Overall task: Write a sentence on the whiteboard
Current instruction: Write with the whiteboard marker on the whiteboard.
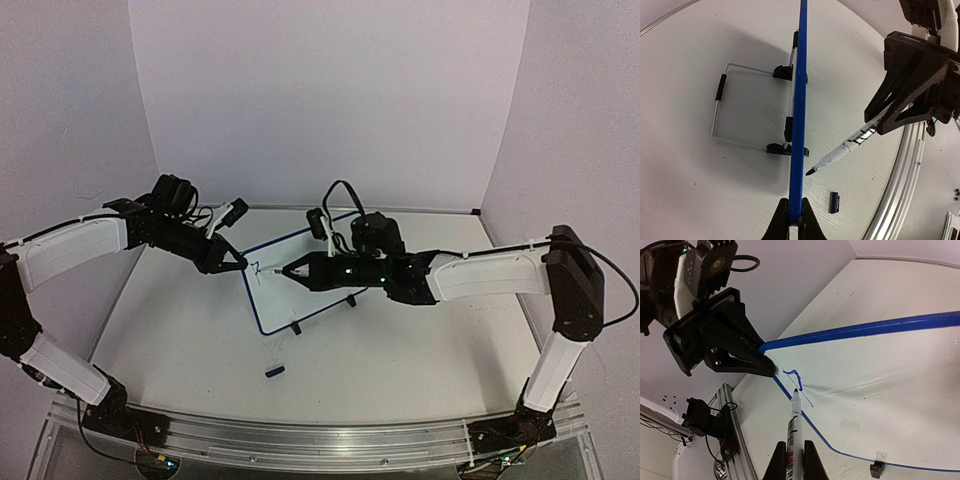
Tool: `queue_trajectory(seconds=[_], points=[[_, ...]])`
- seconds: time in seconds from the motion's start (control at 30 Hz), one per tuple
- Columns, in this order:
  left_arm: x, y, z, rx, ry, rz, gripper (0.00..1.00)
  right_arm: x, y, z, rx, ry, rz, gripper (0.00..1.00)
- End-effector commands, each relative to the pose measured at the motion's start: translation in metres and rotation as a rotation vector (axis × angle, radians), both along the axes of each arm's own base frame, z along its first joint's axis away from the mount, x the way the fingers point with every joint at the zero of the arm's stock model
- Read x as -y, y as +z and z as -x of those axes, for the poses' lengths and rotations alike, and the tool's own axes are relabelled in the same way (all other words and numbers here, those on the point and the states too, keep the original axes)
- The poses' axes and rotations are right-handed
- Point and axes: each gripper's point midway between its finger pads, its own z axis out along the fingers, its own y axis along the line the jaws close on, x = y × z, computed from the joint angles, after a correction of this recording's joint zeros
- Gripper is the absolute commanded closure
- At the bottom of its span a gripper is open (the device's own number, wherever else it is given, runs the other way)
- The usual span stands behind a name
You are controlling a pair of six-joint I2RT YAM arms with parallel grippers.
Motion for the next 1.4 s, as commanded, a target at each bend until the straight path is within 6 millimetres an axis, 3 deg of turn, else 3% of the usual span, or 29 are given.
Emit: queue_trajectory(seconds=[0.0,0.43,1.37], points=[[0.000,0.008,0.006,0.012,-0.014,0.012,1.00,-0.009,0.016,-0.007,0.030,-0.012,-0.043,1.00],[0.001,0.008,0.006,0.010,-0.015,0.011,1.00,-0.013,0.012,-0.009,0.023,-0.016,-0.039,1.00],[0.000,0.009,0.006,0.015,-0.014,0.010,1.00,0.016,-0.007,-0.011,0.009,-0.120,0.022,1.00]])
